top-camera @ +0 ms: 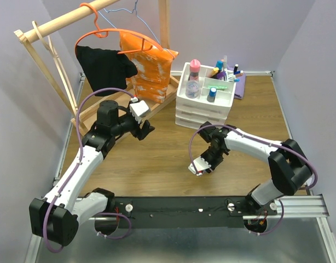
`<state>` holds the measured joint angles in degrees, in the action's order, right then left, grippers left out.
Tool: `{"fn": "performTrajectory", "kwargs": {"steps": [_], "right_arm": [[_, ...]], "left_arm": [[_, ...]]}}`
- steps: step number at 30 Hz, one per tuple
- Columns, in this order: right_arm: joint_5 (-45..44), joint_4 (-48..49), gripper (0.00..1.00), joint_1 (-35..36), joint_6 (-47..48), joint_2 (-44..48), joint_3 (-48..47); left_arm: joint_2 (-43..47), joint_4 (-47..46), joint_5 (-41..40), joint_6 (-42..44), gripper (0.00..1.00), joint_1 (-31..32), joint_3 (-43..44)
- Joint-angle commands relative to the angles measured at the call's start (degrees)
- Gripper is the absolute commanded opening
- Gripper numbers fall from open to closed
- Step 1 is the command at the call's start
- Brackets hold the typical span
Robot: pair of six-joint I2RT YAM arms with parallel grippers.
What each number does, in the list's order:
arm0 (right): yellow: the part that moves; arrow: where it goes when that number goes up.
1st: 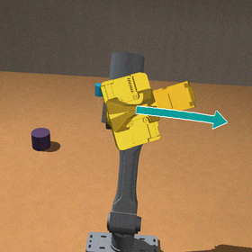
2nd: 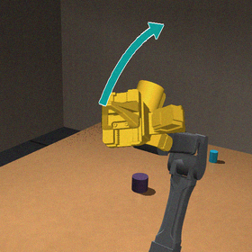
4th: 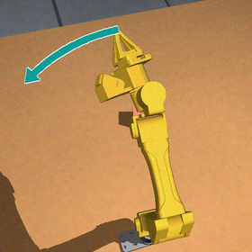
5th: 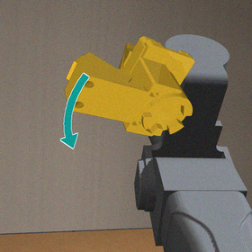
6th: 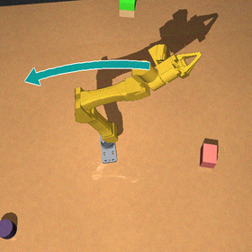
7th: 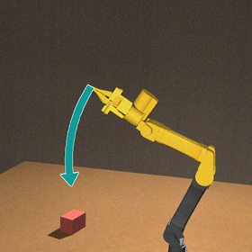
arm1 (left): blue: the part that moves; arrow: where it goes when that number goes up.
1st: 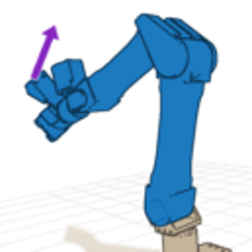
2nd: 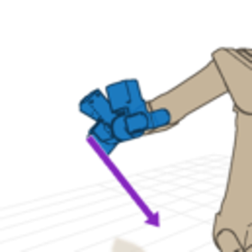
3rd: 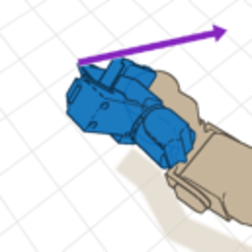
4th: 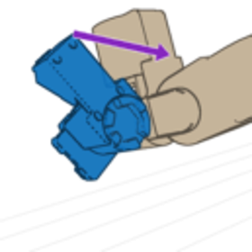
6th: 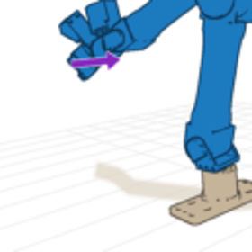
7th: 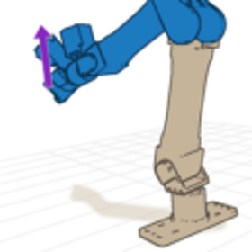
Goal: Sort the stationery into containers
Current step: Pick up the pen from the center of the board, then place the pen in the storage box.
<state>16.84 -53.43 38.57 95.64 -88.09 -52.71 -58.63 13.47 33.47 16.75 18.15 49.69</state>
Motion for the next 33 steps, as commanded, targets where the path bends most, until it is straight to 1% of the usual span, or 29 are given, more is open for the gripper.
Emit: {"fn": "performTrajectory", "kwargs": {"steps": [1, 8, 11, 12, 14, 15, 16, 17, 18, 19, 20, 21, 22, 23, 25, 26, 28, 29, 30, 31, 32, 33], "right_arm": [[-0.8, 3.0, 0.4, 0.5, -1.3, -2.6, 1.1], [-0.8, 7.4, 0.34, 2.4, -4.8, -5.5, 2.7], [-0.6, 7.7, 0.2, 4.0, -6.9, -5.4, 3.3], [-0.1, 7.6, 0.11, 4.1, -7.8, -4.9, 3.1], [2.8, 6.7, 0.04, 4.1, -11.9, -2.8, 0.3], [4.4, 6.2, 0.01, 4.1, -14.1, -0.8, -1.8], [8.8, 5.9, 0.01, 4.0, -23.2, -0.3, -5.4], [11.6, 4.1, 0.01, 3.4, -28.0, -0.3, -13.8], [14.9, 2.6, 0.01, 2.7, -32.7, -1.7, -19.8], [22.1, 1.5, 0.01, 0.9, -42.7, -2.5, -24.9], [25.9, 1.9, 0.01, -0.1, -48.3, -3.1, -33.8], [29.2, 3.9, 0.01, -1.1, -53.9, -3.1, -36.5], [33.3, 7.3, 0.01, -2.4, -65.5, -1.6, -38.0], [33.6, 15.8, 0.01, -2.8, -70.4, -0.5, -38.8], [32.2, 21.2, 0.01, -3.3, -78.0, 0.8, -41.7], [31.2, 25.4, 0.01, -3.5, -80.0, 1.3, -42.7], [26.3, 30.6, 0.01, -4.3, -85.8, 2.0, -44.0], [24.0, 36.6, 0.01, -4.6, -87.6, 2.7, -43.8], [21.8, 39.9, 0.01, -5.1, -89.2, 3.2, -43.0], [16.8, 43.0, 0.01, -6.0, -91.0, 3.5, -41.8], [13.3, 48.3, 0.01, -6.4, -91.7, 3.9, -40.8], [9.9, 51.5, 0.01, -7.0, -92.5, 4.3, -39.7]], "left_arm": [[-0.3, -1.1, 1.9, -0.8, 0.76, -0.3, 0.1], [-1.0, -1.8, 2.2, -1.4, 0.76, -0.3, -0.1], [-1.5, -1.4, 2.3, -1.2, 0.76, -0.3, 0.7], [-1.6, -1.2, 2.3, -1.0, 0.76, -0.3, 0.9], [-1.8, -0.6, 2.3, -0.7, 0.76, -0.3, 1.6], [-1.9, -0.4, 2.3, -0.4, 0.76, -0.3, 1.9], [-2.0, -0.3, 2.3, -0.3, 0.76, -0.3, 2.3], [-2.1, -0.2, 2.4, -0.3, 0.76, -0.3, 2.5], [-2.1, -0.2, 2.4, -0.2, 0.77, -0.3, 2.7], [-2.4, -0.2, 2.4, -0.2, 0.76, -0.3, 3.2], [-2.6, -0.1, 2.4, -0.1, 0.77, -0.3, 3.6], [-2.7, -0.2, 2.5, -0.1, 0.77, -0.3, 3.9], [-3.3, 0.0, 2.5, -0.2, 0.76, -0.3, 4.9], [-3.7, 0.4, 2.5, 0.0, 0.77, -0.3, 5.5], [-5.1, 0.8, 2.8, 0.2, 0.77, -0.3, 7.3], [-5.6, 0.9, 3.0, 0.1, 0.76, -0.3, 8.0], [-7.3, 0.4, 4.2, 0.3, 0.77, -0.3, 9.7], [-8.0, -0.3, 4.8, 0.4, 0.77, -0.3, 10.1], [-8.6, -0.6, 5.3, 0.9, 0.77, -0.2, 10.4], [-10.2, -0.7, 6.7, 1.7, 0.76, -0.3, 11.3], [-11.1, 0.6, 7.9, 3.2, 0.77, 0.0, 11.8], [-11.8, 3.5, 9.5, 14.4, 0.77, 0.6, 12.7]]}}
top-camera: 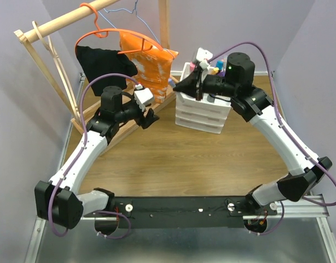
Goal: Sort the stationery into containers
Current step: Place the pen in the storage box.
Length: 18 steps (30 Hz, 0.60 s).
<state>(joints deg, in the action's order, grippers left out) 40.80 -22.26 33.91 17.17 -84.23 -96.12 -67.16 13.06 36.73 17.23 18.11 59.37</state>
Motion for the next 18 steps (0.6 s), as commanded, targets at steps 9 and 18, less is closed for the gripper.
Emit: {"fn": "performTrajectory", "kwargs": {"steps": [9, 18], "right_arm": [[-43.1, 28.2, 0.01, -10.4, -16.1, -6.2, 0.4], [-52.8, 34.3, 0.01, -14.8, -18.9, -4.4, 5.6]], "left_arm": [[-7.5, 9.0, 2.7, 41.7, 0.8, 4.9, -1.7], [-15.7, 8.0, 4.2, 35.4, 0.8, 4.5, 4.2]]}}
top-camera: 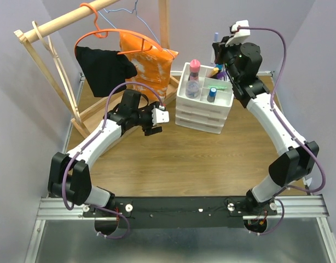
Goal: Sort the stationery into containers
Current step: Place the pen in the storage box.
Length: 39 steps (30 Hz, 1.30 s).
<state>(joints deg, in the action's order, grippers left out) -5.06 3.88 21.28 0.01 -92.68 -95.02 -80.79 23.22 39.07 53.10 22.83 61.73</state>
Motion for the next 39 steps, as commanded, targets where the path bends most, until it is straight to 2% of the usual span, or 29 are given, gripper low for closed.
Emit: {"fn": "performTrajectory", "kwargs": {"steps": [1, 3, 7, 8, 16, 23, 39], "right_arm": [[-8.3, 8.9, 0.0, -2.9, -1.9, 4.7, 6.8], [-9.5, 8.3, 0.01, -3.7, -3.4, 6.2, 8.2], [-9.4, 9.8, 0.0, -4.6, -2.9, 8.8, 12.6], [-9.3, 10.1, 0.01, -5.3, -3.0, 9.2, 13.7], [-8.5, 11.6, 0.01, -7.5, -3.9, 10.0, 19.1], [-7.0, 17.7, 0.01, -7.8, -3.8, 9.1, 25.3], [-2.7, 17.3, 0.0, -7.8, -3.6, 7.4, 29.4]], "left_arm": [[-2.8, -2.5, 1.5, 0.2, 0.8, -0.2, 1.9], [-4.9, -3.3, 1.3, -0.4, 0.8, -0.1, 3.1], [-9.1, -3.5, 1.1, -6.6, 0.8, -0.1, 9.9], [-10.4, -3.6, 1.3, -7.2, 0.99, -0.1, 10.8], [-12.5, -3.2, 1.3, -10.0, 0.99, 0.5, 13.9], [-12.8, -3.6, 0.7, -12.1, 0.99, 0.7, 13.9], [-11.7, -4.4, -0.8, -12.3, 0.99, 2.0, 11.8]]}}
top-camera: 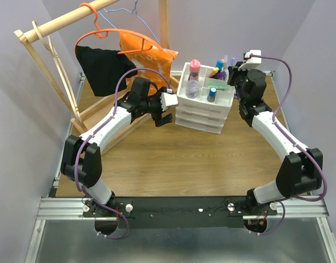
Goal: Sort the stationery into containers
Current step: Place the pen in the storage box.
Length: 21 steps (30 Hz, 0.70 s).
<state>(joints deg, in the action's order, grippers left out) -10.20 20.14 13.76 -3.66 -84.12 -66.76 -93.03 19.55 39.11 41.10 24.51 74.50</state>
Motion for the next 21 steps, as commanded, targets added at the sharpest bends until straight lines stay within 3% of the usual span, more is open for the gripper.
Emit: {"fn": "performTrajectory", "kwargs": {"steps": [1, 6, 10, 14, 21], "right_arm": [[2.3, 0.7, 0.01, -0.2, 0.2, -1.1, 0.9], [2.8, -0.8, 0.01, -0.3, 0.9, -1.0, 0.1], [3.9, -2.8, 0.23, -0.3, 1.0, -0.5, -1.6], [4.1, -5.0, 0.36, -0.3, 0.8, 0.3, -2.8], [3.1, -7.0, 0.39, -0.3, 1.5, 1.6, -4.3]], "left_arm": [[0.6, -0.8, -1.1, -0.2, 0.99, 0.4, -0.9], [0.6, -1.4, -1.1, -0.3, 0.99, 0.4, -1.3], [0.7, -1.8, -0.7, -0.1, 0.99, 0.4, -1.5], [0.7, -2.1, -0.7, 0.6, 0.99, 0.4, -1.6], [0.7, -3.6, -0.1, 0.7, 0.99, 0.4, -2.1]]}}
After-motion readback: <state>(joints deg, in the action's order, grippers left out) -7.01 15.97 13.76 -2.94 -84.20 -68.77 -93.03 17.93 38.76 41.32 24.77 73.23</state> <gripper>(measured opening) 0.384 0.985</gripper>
